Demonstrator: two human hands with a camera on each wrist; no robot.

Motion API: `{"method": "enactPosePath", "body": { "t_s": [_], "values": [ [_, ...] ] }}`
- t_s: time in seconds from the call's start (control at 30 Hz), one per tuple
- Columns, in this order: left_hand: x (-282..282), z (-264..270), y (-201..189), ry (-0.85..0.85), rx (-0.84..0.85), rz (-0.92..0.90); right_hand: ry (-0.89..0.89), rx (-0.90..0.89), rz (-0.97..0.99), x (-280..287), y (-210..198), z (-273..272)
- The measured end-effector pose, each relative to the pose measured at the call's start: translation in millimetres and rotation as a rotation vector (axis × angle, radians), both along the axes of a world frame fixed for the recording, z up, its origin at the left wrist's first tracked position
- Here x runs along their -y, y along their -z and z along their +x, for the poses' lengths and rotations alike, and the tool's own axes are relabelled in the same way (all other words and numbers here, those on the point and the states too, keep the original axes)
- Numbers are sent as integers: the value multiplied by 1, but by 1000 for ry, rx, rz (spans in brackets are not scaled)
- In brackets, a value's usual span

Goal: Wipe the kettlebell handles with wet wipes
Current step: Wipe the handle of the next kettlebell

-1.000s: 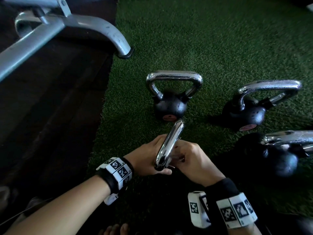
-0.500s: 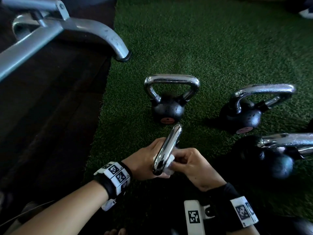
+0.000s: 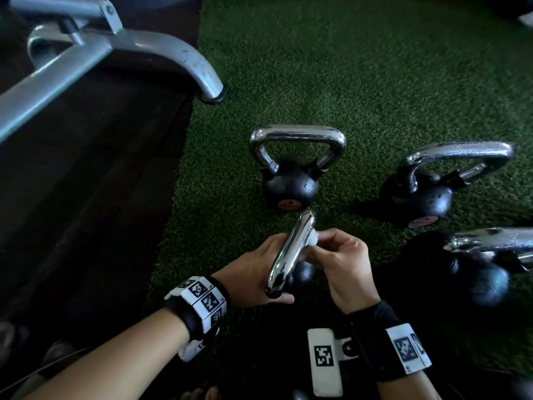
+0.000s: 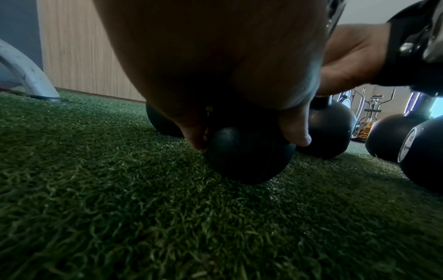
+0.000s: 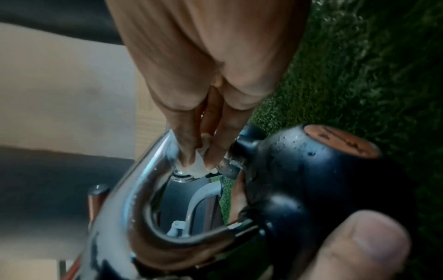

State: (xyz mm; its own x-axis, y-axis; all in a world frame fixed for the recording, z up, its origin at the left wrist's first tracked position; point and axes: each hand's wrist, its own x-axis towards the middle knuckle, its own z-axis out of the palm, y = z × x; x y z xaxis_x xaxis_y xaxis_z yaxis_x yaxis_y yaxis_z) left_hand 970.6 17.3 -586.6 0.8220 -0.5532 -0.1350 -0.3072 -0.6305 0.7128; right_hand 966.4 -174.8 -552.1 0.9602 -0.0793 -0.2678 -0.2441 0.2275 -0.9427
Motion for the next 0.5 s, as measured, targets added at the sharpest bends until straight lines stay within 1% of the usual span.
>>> {"method": "enactPosePath", "body": {
  "t_s": [0.1,0.2,0.3,0.5],
  "values": [
    [2,-2,-4,4,22,28,45,69,-96,1,0,-2],
    [5,-4,-7,-30,4,48,146,133,-266,1,4,3],
    [6,-4,-11,-40,-14,67,231,116,-359,0,8,9],
    [7,-4,-11,-30,-28,79,239,41,-549,-14,4,13]
  ]
}}
